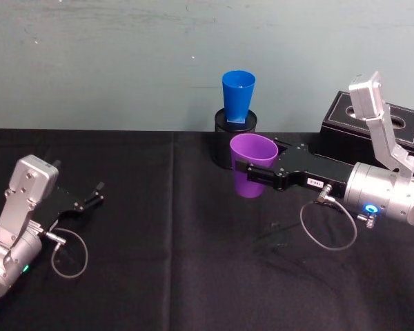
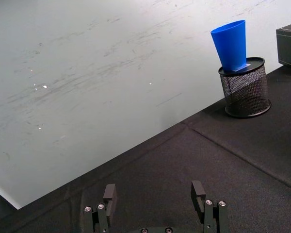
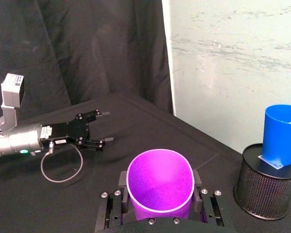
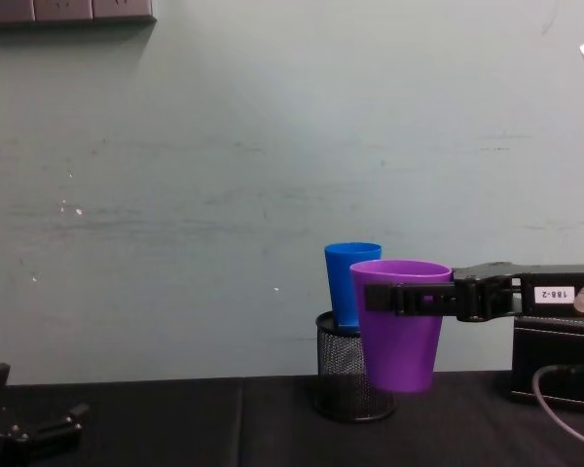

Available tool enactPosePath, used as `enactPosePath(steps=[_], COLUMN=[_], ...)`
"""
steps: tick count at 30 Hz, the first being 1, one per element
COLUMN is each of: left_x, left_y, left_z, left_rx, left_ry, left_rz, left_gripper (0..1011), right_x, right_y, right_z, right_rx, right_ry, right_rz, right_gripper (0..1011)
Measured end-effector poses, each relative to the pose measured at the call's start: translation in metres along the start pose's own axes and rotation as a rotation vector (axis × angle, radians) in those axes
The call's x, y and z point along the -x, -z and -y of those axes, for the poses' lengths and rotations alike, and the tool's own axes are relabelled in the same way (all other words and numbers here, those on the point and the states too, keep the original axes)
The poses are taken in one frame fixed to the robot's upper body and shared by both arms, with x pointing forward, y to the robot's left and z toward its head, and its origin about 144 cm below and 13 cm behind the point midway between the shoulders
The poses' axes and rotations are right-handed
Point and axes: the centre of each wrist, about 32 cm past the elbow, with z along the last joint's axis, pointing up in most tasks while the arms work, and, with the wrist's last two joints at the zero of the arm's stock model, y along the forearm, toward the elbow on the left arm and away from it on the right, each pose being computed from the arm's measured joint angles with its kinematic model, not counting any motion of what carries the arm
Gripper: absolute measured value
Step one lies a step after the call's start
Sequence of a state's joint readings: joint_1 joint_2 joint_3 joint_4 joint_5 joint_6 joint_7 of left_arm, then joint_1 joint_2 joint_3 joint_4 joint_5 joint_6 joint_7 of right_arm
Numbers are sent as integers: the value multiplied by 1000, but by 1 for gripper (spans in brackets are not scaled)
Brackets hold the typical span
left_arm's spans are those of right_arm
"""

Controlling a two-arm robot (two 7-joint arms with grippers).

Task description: Pick up one cup with a gripper and tap it against the other cup.

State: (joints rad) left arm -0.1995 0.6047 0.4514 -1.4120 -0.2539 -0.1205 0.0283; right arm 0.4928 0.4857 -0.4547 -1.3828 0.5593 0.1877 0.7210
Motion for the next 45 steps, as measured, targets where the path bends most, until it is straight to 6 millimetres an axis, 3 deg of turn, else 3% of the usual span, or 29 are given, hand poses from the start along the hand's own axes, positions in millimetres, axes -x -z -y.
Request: enactPosePath(steps=[27,45], left_x=[0,0], left_y=[0,0], left_z=[0,0], left_rx=[0,0], left_ry=[0,0], left_rz=[0,0], left_gripper=[1011,1012], right_x=[-1,-11], right_y=[1,66], right_z=[1,17], right_rx=[1,-8], right_ry=[0,-22], right_rz=[1,-17], right_gripper=[726,726])
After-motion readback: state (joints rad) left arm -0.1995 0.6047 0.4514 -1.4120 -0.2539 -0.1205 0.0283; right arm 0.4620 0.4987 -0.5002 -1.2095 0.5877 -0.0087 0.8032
